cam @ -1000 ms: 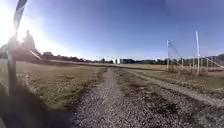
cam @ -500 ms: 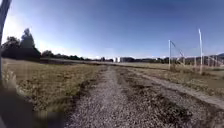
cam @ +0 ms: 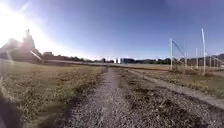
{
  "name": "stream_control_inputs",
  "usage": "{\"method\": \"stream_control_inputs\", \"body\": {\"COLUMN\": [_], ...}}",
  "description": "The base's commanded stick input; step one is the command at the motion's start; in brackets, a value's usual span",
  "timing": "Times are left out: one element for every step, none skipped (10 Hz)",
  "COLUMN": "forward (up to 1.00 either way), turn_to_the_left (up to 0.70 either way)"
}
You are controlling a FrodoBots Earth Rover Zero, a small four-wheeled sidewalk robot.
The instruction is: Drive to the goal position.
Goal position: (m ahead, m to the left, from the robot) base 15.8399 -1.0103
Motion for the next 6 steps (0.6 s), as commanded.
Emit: {"method": "stream_control_inputs", "body": {"forward": [0.5, 0.5, 0.5, 0.5, 0.5, 0.5], "turn_to_the_left": [0.0, 0.0, 0.0, 0.0, 0.0, 0.0]}}
